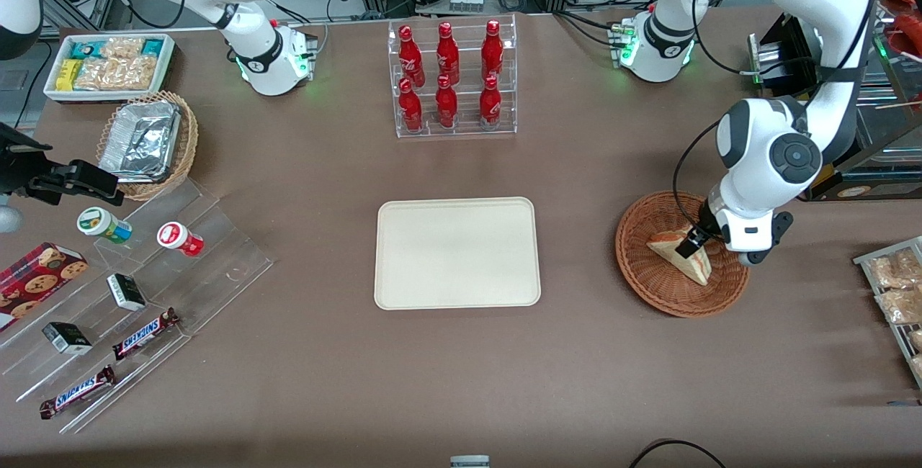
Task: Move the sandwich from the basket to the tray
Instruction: 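Lower the left gripper onto the sandwich and close it around it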
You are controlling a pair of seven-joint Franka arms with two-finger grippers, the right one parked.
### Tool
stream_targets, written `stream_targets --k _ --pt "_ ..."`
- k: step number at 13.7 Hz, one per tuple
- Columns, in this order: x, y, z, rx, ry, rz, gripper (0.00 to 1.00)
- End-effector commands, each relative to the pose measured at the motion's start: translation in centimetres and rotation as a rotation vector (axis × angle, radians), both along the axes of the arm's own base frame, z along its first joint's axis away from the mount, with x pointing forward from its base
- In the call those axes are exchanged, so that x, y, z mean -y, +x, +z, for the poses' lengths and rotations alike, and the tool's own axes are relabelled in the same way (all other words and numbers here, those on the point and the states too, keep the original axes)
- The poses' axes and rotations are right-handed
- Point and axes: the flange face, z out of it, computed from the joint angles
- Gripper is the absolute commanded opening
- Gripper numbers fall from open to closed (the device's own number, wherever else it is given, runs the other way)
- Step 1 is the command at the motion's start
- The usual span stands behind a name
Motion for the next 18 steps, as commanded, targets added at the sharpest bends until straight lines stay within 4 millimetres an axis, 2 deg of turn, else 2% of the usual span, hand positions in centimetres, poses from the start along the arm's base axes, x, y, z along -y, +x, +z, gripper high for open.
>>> stream_targets --k 1,2,3,4,5,6,7,8,10,12,14,17,18 --pt "0.3 0.3 -1.1 0.021 -0.003 0.028 1.0" --pt "0.4 0.4 -1.4 0.024 -0.004 0.035 0.99" --pt "0.5 0.4 -1.9 0.021 -0.004 0.053 0.85" --pt "0.6 0.5 -1.9 0.027 -0.005 0.063 0.63" --pt "0.6 0.5 -2.0 0.03 -0.006 0.064 0.36" --pt "0.7 0.5 -2.1 0.029 -0.006 0.064 0.14" --pt "0.7 0.5 -2.2 0.027 -0.006 0.064 0.03" --pt "0.7 0.6 -2.1 0.029 -0.006 0.064 0.0" --pt "0.8 0.8 -1.7 0.03 -0.006 0.058 0.0" --pt "0.8 0.9 -0.2 0.024 -0.002 0.04 0.0" --pt "0.9 1.4 2.6 -0.021 0.006 0.017 0.0" --pt "3.1 1.5 7.9 -0.072 0.017 -0.021 0.0" --pt "4.3 1.4 9.5 -0.084 0.019 -0.043 0.0"
